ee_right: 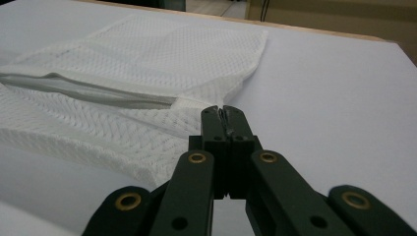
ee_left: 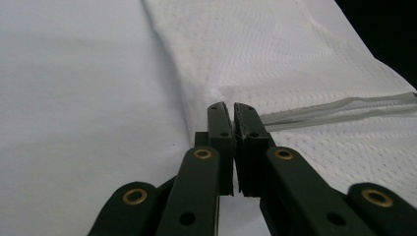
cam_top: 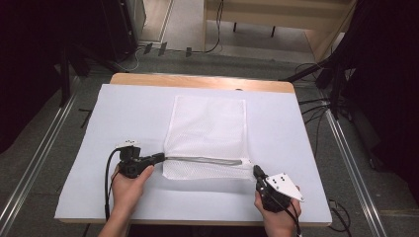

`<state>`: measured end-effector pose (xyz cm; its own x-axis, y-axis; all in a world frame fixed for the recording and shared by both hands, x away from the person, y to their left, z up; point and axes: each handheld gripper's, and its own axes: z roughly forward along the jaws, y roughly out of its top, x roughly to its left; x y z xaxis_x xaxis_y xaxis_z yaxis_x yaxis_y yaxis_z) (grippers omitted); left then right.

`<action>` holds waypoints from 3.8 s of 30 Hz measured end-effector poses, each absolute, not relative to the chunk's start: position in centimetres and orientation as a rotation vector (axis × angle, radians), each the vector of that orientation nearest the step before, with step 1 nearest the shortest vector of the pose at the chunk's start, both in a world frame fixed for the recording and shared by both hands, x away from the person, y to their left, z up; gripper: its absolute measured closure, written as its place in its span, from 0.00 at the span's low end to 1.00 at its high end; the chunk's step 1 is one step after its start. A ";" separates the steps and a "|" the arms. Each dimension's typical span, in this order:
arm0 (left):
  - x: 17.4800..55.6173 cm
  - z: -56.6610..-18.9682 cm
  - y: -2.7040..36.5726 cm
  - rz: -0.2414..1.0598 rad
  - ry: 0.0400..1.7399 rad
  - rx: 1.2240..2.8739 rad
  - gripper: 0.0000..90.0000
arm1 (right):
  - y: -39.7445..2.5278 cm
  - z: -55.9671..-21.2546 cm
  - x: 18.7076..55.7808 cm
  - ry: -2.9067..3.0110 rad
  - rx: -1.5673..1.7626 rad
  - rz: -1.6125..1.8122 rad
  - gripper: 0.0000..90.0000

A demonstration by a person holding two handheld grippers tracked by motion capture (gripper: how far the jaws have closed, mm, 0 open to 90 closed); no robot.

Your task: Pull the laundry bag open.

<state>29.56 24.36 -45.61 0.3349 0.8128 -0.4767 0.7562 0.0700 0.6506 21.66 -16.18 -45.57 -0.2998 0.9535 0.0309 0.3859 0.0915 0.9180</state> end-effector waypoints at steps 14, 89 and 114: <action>29.2 -45.7 25.5 0.093 1.440 1.662 0.98 | -16.1 -45.6 21.6 1.765 1.323 1.193 1.00; 23.1 -43.8 32.2 0.537 1.191 1.721 0.00 | -24.3 -44.7 22.8 1.822 1.373 1.324 0.24; 22.9 -44.0 36.5 0.584 1.239 1.679 0.00 | -31.6 -44.9 22.9 1.716 1.498 1.243 0.18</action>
<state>22.95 36.53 -44.02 0.3758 0.9149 -0.1472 0.4690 -0.0508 0.8817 22.87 -31.57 -44.92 -0.2365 0.9568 0.1692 0.4593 -0.0434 0.8872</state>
